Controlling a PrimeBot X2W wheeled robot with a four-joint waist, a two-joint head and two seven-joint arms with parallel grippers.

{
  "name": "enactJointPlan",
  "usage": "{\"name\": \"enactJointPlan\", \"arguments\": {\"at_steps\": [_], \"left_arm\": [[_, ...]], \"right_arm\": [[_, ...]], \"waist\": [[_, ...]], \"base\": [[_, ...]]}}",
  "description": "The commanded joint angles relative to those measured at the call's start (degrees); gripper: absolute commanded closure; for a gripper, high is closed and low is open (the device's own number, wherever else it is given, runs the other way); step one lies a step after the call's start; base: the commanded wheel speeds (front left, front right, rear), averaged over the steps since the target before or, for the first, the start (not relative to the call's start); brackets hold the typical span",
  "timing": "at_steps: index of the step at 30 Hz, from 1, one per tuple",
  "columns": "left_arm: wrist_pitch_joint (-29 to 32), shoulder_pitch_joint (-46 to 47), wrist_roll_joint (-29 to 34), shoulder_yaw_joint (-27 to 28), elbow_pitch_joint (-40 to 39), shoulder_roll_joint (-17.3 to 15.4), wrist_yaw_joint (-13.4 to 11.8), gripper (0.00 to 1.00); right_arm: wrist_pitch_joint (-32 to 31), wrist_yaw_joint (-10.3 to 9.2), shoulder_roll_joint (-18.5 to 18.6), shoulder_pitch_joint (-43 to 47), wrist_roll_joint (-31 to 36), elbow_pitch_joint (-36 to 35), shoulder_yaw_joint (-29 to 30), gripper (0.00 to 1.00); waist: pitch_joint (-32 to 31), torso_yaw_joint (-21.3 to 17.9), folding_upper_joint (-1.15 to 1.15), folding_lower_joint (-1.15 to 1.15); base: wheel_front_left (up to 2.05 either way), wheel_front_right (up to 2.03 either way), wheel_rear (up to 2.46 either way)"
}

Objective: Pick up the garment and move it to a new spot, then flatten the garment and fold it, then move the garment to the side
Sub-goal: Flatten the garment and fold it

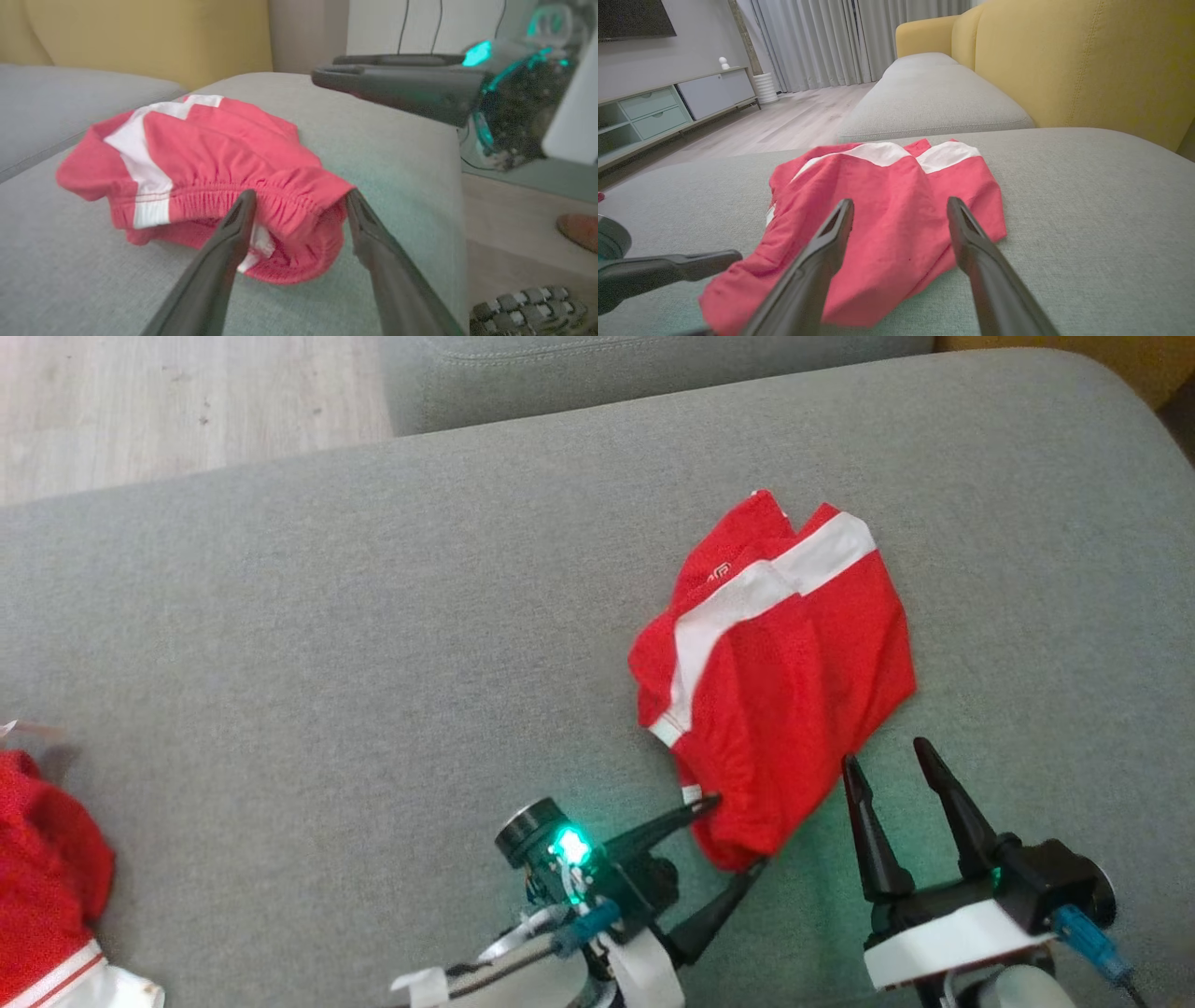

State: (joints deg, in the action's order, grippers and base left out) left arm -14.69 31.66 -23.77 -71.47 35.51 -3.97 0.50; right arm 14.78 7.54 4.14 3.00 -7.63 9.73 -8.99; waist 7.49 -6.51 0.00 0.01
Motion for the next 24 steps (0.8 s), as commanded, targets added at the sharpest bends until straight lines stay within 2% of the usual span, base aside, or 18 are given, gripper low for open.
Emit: {"name": "enactJointPlan", "arguments": {"at_steps": [1,3,8,10,14,18,24], "left_arm": [[-0.3,0.1,-1.7,3.7,-2.8,0.6,-0.7,0.00],[-0.3,-1.7,-4.5,6.6,-4.9,0.5,-0.7,0.00],[0.7,-7.1,-14.7,12.2,-11.4,-1.4,2.3,0.00],[2.4,-8.7,-18.0,13.9,-14.5,-3.0,2.7,0.00],[1.9,-11.5,-24.2,20.6,-19.6,-4.9,0.0,0.00],[1.9,-12.2,-32.0,26.3,-19.8,-3.2,1.1,0.00],[6.0,-8.4,-39.9,28.2,-12.6,-0.4,4.3,0.00]], "right_arm": [[0.2,-0.05,0.6,-1.1,0.2,-1.7,-1.2,0.00],[0.2,-0.05,0.6,-1.0,0.2,-1.7,-1.2,0.00],[0.2,-0.05,0.7,-0.7,0.4,-1.8,-1.2,0.00],[0.2,-0.05,0.7,-0.7,0.5,-1.9,-0.9,0.00],[0.2,-0.05,0.7,-0.5,0.4,-2.4,-0.5,0.00],[0.2,-0.05,0.7,-0.5,0.5,-2.4,-0.2,0.00],[0.2,-0.05,1.0,-1.6,0.5,-2.3,-1.1,0.00]], "waist": [[-0.3,0.2,0.00,-0.01],[-0.6,0.1,0.00,-0.01],[-0.8,-0.5,0.00,-0.01],[-0.6,-0.9,0.00,-0.01],[0.0,-1.1,0.00,-0.01],[0.9,-0.7,0.00,-0.01],[2.1,-0.5,0.00,-0.01]], "base": [[0.00,0.00,0.00],[0.00,0.00,0.00],[0.00,0.00,0.00],[0.00,0.00,0.00],[0.00,0.00,0.00],[0.00,0.00,0.00],[0.00,0.00,0.00]]}}
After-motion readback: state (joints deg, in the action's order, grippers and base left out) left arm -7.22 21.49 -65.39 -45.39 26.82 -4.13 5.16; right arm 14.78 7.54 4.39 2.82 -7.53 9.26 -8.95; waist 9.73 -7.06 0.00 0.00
